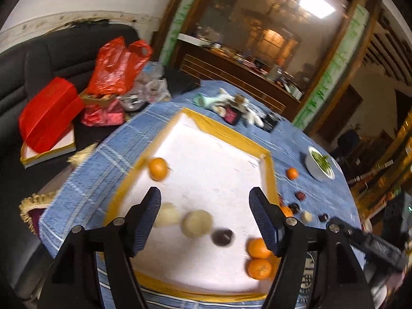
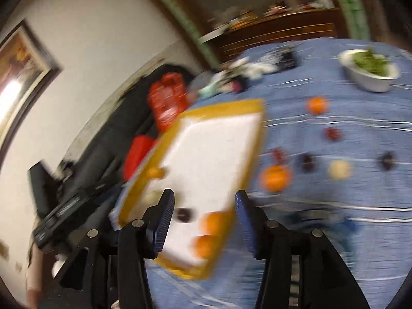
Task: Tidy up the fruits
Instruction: 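Grasp a round pale bun with the right gripper while the left grasps a mandarin, then carry the mandarin into the tray with the left gripper while the right releases the bun there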
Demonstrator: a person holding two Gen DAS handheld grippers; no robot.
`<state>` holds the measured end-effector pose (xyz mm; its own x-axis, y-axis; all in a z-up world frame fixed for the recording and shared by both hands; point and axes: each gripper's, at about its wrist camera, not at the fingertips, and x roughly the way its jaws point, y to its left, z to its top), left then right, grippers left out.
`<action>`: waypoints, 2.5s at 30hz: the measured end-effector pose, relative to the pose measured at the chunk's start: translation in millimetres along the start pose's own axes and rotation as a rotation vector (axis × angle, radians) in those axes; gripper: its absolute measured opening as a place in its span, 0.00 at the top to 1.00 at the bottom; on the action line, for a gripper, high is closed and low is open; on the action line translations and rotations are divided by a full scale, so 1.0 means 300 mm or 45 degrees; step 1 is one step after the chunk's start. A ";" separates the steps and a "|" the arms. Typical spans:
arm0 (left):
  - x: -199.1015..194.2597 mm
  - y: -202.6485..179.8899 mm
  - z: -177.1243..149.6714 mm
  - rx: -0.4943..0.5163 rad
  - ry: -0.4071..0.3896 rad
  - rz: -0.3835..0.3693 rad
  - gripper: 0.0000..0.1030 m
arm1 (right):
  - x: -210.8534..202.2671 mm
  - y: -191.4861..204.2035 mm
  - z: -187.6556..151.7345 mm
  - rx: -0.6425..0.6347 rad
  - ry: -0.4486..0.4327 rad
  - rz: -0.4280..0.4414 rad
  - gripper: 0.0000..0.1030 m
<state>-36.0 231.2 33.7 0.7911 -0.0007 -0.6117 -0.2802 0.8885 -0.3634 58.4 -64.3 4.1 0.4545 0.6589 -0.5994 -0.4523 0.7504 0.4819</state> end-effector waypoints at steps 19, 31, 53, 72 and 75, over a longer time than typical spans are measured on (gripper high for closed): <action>0.090 -0.290 -0.060 0.301 0.101 -0.079 0.32 | 0.189 -0.258 0.047 -0.086 0.057 -0.460 0.50; 0.395 -0.666 -0.146 0.759 0.322 -0.060 0.42 | 0.052 -0.373 0.037 0.034 -0.043 -0.365 0.71; 0.440 -0.601 -0.135 0.661 0.392 0.023 0.70 | -0.034 -0.428 0.015 0.127 -0.117 -0.208 0.71; 0.175 -0.121 -0.008 0.049 0.231 -0.147 0.70 | 0.045 -0.202 -0.006 0.341 0.083 0.514 0.70; 0.170 -0.065 -0.006 0.011 0.224 -0.141 0.70 | 0.099 -0.136 -0.012 0.335 0.137 0.543 0.70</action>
<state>8.8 213.1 8.5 0.7094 -0.1784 -0.6819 -0.1914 0.8823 -0.4300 87.7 -75.5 -35.6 0.1836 0.9108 -0.3698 -0.3658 0.4125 0.8343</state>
